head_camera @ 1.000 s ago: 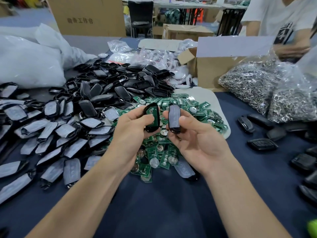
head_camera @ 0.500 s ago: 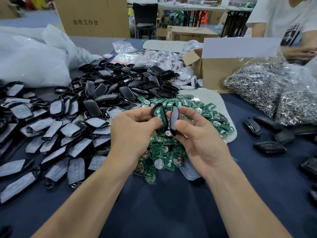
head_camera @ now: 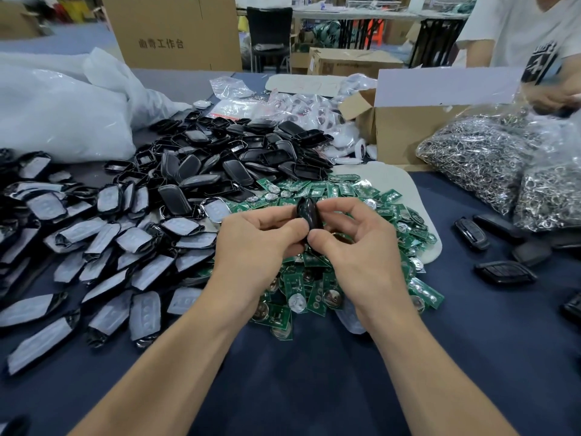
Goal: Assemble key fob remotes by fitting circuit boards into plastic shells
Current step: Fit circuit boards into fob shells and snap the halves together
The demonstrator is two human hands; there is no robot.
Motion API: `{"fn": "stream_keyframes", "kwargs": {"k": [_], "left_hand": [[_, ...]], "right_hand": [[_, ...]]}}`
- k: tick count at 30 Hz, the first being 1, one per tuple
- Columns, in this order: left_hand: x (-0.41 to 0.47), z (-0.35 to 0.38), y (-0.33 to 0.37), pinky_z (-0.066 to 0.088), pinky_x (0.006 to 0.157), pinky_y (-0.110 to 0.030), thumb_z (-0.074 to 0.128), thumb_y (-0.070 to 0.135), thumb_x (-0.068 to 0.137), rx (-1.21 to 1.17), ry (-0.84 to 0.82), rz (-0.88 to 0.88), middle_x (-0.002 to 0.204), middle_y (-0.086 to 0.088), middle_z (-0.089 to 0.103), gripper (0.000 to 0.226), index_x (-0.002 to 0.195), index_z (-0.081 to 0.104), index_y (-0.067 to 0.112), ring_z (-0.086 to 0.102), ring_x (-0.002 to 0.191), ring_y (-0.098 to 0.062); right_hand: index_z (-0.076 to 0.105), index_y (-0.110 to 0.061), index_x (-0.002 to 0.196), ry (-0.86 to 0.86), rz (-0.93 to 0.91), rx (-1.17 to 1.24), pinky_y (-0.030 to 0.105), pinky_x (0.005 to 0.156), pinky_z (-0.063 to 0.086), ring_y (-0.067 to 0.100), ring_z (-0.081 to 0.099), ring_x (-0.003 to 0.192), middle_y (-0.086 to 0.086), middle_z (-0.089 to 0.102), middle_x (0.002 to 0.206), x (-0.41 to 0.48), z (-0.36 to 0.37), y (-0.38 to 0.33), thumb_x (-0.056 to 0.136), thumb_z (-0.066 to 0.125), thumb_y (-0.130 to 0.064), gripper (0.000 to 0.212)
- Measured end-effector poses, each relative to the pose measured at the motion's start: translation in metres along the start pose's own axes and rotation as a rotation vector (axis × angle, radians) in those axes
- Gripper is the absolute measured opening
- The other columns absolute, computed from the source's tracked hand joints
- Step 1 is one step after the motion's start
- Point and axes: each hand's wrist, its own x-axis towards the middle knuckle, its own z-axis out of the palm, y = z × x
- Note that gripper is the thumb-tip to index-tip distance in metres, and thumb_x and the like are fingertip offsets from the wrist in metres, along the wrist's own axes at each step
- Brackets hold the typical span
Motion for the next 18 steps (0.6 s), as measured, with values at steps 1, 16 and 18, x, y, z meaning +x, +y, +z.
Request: {"fn": "stream_keyframes", "kwargs": {"k": [1,16,18], "left_hand": [[0.0008,-0.0008,-0.0006,0.065,0.077,-0.030,0.077,0.003,0.088,-0.016,-0.004,-0.005,0.091,-0.006,0.081,0.016,0.099,0.081,0.014,0.079,0.090,-0.024],[0.0044,-0.0004,-0.0076,0.062,0.077,-0.026,0.073,-0.001,0.088,-0.279,-0.112,-0.086,0.105,-0.017,0.079,0.027,0.115,0.075,-0.002,0.078,0.094,-0.025],[0.0035,0.0003,-0.0069,0.062,0.078,-0.027,0.072,-0.002,0.089,-0.274,-0.110,-0.079,0.104,-0.017,0.079,0.025,0.114,0.076,-0.001,0.078,0.094,-0.026]], "right_hand": [[0.070,-0.038,0.099,0.007,-0.004,-0.025,0.026,0.076,0.060,0.007,0.074,0.092,-0.017,0.079,0.099,-0.0002,0.0005,0.0008,0.077,0.076,-0.013,0.034],[0.077,-0.031,0.105,0.131,-0.173,-0.204,0.005,0.080,0.049,-0.008,0.070,0.094,-0.024,0.076,0.094,-0.0065,-0.0003,-0.0065,0.080,0.080,-0.006,0.035],[0.077,-0.032,0.105,0.140,-0.179,-0.212,0.005,0.079,0.049,-0.008,0.070,0.094,-0.025,0.076,0.094,-0.0068,0.0003,-0.0066,0.080,0.080,-0.006,0.035]]}}
